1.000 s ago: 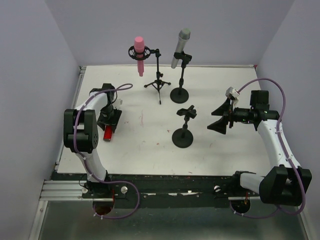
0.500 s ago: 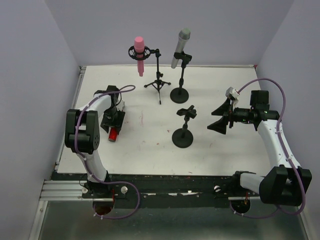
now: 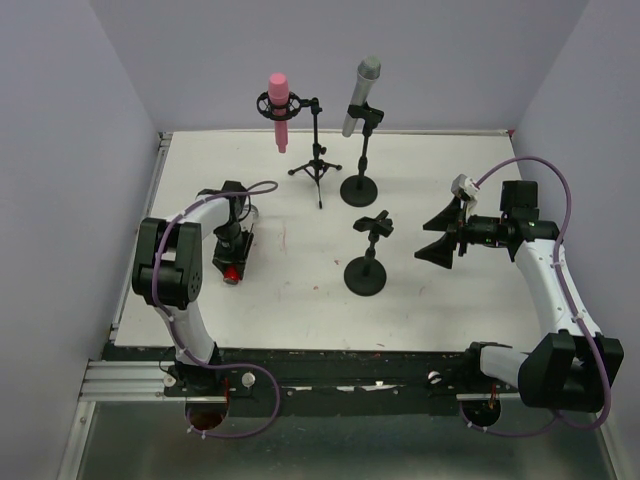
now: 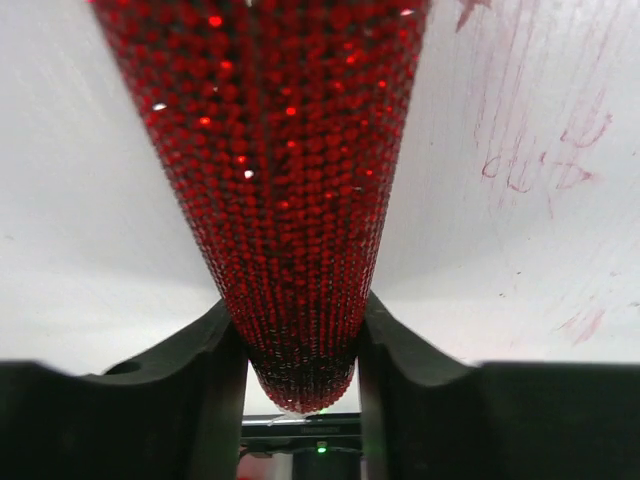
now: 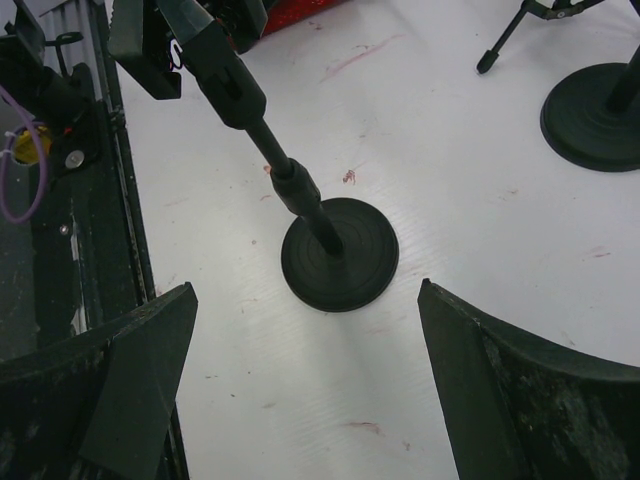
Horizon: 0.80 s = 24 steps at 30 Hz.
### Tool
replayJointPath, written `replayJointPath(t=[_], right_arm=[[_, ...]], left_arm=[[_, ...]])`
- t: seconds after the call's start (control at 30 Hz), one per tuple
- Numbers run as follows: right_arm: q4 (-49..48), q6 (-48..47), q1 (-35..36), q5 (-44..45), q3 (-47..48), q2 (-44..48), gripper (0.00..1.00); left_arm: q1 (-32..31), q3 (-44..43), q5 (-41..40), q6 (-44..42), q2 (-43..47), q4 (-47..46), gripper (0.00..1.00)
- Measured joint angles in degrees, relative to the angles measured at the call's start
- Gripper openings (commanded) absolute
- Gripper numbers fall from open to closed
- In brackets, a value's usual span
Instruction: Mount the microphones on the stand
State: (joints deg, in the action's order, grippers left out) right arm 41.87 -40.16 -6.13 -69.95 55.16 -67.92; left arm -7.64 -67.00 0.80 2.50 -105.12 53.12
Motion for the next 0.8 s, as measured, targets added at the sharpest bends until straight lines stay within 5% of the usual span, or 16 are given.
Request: replayJointPath(t=[0.1, 0.23, 0.57, 0.8], right_arm=[[0.02, 0.0, -0.35, 0.0, 0.0, 0.02, 1.0], [0.02, -0.07, -1.05, 0.0, 0.0, 0.17, 1.0], [0.83, -1.7, -2.23, -1.75, -0.02, 2.49, 1.0], [12.02, -7.43, -2.23, -0.39, 8.46, 1.57, 1.0]], left_arm=[[0.0, 0.28, 0.02, 0.42, 0.24, -0.2, 0.09], [-0.26, 2.78, 0.31, 0.94, 2.93, -1.9, 0.03], [-4.98, 12.96, 6.91, 4.61, 27.71, -6.38, 0.0], [-6.73, 22.56, 16.33, 8.07, 49.59, -11.1, 0.0]])
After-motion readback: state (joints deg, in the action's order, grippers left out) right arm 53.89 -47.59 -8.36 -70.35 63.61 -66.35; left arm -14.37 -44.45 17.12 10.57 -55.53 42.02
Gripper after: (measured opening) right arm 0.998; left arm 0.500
